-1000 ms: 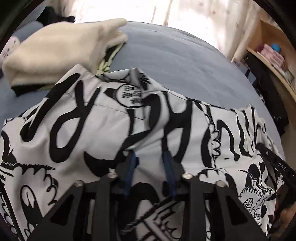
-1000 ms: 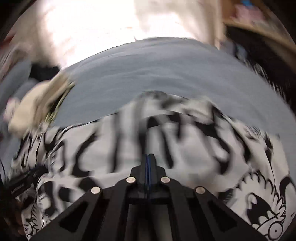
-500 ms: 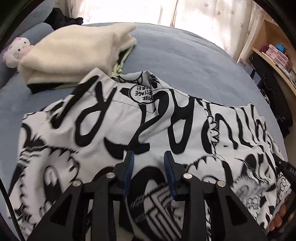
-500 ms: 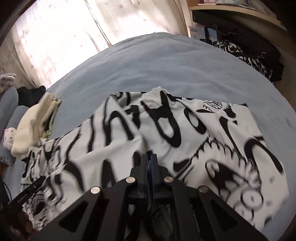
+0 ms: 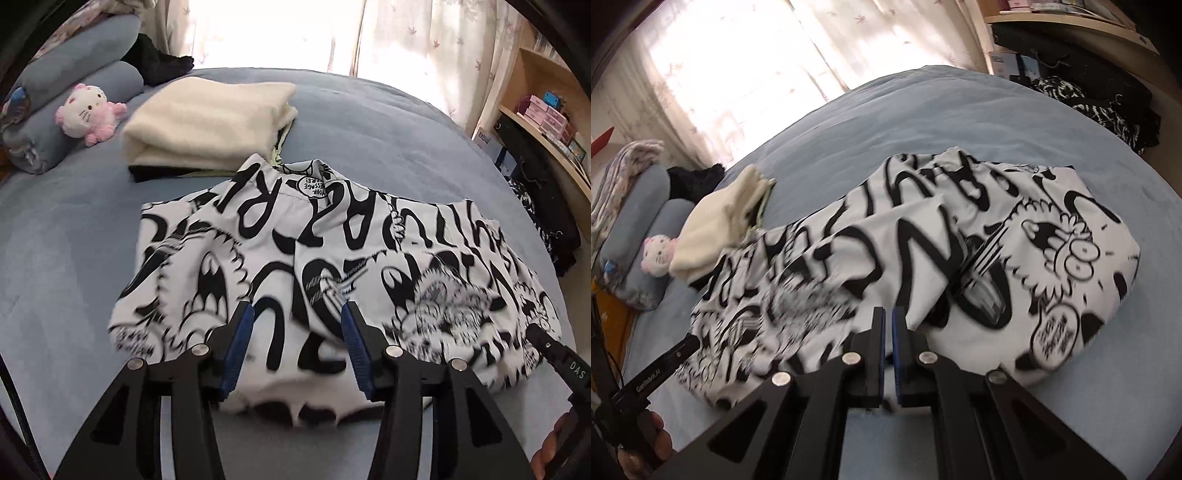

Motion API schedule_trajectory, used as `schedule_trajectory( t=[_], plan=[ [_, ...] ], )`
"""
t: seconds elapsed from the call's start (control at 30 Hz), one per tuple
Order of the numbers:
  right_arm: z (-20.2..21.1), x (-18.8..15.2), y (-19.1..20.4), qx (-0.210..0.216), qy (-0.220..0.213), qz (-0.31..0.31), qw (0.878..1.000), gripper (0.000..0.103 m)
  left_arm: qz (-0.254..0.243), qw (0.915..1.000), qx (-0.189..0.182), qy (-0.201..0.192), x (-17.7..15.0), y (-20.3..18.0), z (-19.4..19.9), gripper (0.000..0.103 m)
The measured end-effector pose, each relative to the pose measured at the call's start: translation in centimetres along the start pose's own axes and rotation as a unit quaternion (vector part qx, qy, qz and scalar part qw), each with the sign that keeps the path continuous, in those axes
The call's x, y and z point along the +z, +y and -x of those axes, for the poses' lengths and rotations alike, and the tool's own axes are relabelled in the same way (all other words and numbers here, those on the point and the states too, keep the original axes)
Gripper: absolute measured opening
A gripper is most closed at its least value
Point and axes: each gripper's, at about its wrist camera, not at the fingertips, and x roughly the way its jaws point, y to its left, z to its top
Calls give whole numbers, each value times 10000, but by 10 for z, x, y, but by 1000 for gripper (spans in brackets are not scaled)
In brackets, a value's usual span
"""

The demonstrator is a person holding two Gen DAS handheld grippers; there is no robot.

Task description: Fold large clothes

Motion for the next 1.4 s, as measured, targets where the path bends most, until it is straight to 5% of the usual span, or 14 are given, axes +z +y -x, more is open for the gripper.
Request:
schedule_trajectory(
  t=[0.33, 0.63, 0.87, 1.27, 1.4],
  plan=[
    [28, -39, 27, 179, 133, 380, 9990, 3, -124, 9999, -26, 23, -39, 10, 41, 52],
    [23, -69, 47, 241, 389, 657, 9968, 3, 16, 9989, -147, 441, -75, 32, 30, 53],
    [11, -76, 62, 309, 530, 780, 9951, 3, 841, 9869, -1129, 789, -100, 64, 2, 59],
    [1, -56, 78, 334, 231, 1042, 9937, 3, 1760, 9715, -1525, 436, -87, 92, -49, 61],
    [-8, -43, 84, 409, 169, 1119, 9927, 3, 2000, 9654, -1633, 360, -69, 97, -72, 69]
  ],
)
